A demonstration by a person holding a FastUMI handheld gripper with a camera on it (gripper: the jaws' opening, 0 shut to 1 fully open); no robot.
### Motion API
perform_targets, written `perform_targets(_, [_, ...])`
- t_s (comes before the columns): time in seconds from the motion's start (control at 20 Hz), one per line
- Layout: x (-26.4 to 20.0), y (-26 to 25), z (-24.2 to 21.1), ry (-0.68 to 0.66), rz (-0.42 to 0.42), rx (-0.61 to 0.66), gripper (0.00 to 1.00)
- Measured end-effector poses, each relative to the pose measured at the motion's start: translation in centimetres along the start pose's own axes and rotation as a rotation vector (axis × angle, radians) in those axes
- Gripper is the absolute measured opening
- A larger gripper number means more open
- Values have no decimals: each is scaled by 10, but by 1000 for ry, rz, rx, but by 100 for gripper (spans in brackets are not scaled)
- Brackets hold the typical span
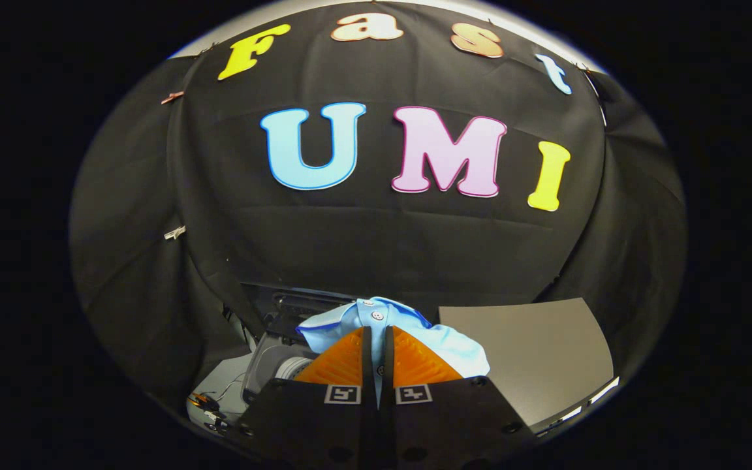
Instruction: Put the clothes into the washing machine and then close the washing machine lid.
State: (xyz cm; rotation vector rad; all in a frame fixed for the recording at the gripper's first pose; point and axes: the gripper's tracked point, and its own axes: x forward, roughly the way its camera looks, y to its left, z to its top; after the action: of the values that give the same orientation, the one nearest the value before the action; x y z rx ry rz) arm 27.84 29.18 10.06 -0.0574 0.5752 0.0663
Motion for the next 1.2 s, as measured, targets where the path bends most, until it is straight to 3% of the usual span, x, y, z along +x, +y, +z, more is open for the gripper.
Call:
perform_targets(0.5, [54,113,-42,33,53,-31,5])
perform_targets(1.2, [160,142,-172,197,36,-36,5])
